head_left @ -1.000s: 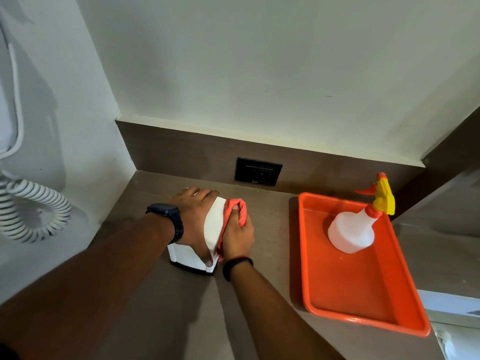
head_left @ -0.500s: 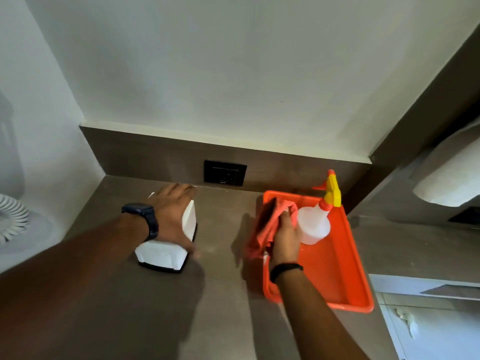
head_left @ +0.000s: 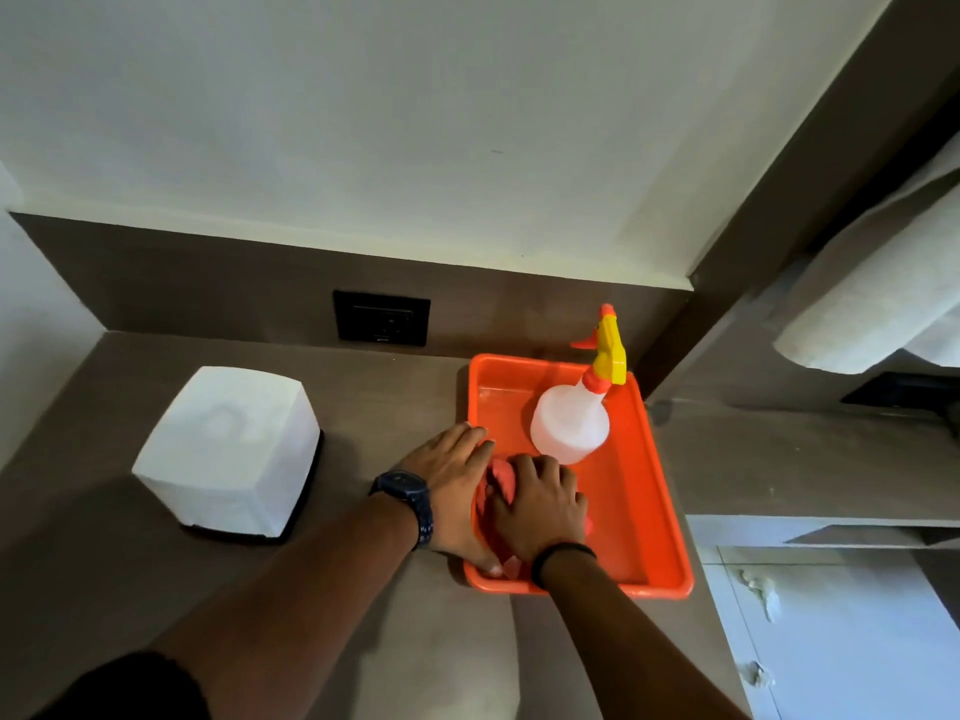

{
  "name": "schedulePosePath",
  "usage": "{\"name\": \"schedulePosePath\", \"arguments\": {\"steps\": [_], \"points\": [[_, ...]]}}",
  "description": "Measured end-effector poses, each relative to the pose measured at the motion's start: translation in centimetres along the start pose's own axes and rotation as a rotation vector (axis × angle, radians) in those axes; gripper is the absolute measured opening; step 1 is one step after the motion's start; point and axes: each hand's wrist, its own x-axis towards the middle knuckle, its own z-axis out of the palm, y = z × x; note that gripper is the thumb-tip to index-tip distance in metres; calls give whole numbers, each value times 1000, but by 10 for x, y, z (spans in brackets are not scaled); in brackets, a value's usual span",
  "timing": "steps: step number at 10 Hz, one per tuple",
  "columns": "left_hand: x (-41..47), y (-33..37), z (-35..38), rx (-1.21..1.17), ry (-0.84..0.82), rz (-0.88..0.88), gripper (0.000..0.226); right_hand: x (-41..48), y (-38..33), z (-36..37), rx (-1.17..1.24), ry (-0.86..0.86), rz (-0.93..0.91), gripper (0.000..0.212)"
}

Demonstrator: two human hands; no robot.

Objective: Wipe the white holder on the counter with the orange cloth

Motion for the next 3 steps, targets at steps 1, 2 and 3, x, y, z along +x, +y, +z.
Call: {"name": "schedulePosePath", "arguments": {"steps": [1, 2, 3], "points": [[0, 1, 3, 10, 6, 7, 141, -1, 1, 1, 28, -12, 2, 53], [-1, 1, -2, 7, -13, -7, 141, -5, 5, -6, 72, -36, -28, 66], [-8, -1, -9, -16, 3, -32, 142, -19, 7, -20, 220, 127, -27, 64]]}}
